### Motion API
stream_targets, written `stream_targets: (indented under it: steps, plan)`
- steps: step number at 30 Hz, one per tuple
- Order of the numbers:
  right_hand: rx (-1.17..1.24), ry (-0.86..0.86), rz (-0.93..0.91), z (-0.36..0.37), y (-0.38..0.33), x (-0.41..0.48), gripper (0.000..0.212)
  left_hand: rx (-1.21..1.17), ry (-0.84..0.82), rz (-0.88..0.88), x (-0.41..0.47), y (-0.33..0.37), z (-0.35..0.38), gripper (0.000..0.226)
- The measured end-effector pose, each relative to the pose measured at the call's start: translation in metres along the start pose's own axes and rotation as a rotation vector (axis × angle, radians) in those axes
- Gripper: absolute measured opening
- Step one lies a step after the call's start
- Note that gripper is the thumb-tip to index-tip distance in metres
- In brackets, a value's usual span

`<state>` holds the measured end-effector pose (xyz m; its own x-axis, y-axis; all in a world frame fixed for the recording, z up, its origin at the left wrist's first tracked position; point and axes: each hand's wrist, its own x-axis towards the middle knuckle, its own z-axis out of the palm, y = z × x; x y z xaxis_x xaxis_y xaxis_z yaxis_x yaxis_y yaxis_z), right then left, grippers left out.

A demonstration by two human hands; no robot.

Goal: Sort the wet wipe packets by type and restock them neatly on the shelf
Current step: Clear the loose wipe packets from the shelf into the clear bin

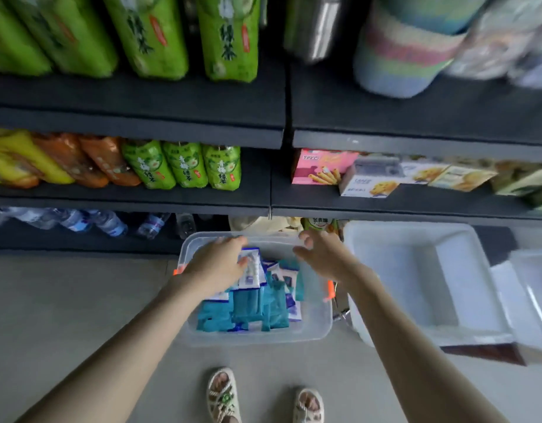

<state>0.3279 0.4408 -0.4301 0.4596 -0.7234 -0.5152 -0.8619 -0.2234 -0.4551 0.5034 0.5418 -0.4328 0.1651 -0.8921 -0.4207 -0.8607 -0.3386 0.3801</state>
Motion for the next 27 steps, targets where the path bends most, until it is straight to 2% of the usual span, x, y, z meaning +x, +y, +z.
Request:
stream_targets:
  steps: [6, 11, 16, 21, 27]
  plan:
    - [-0.047, 0.288, -0.128, -0.166, 0.004, -0.107, 0.034, -0.037, 0.331, 0.208, -0.046, 0.148, -0.119, 0.03]
    - [-0.052, 0.481, -0.247, -0.284, 0.04, -0.197, 0.034, -0.084, 0.531, 0.291, -0.09, 0.274, -0.172, 0.028]
    - [-0.041, 0.605, -0.317, -0.374, 0.082, -0.253, 0.032, -0.064, 0.617, 0.367, -0.107, 0.375, -0.2, 0.026]
    - [-0.059, 0.699, -0.331, -0.454, 0.103, -0.251, 0.028, -0.016, 0.679, 0.402, -0.083, 0.445, -0.241, 0.021]
    - [0.0, 0.765, -0.328, -0.534, 0.117, -0.2, 0.028, 0.016, 0.715, 0.377, -0.008, 0.494, -0.284, 0.021]
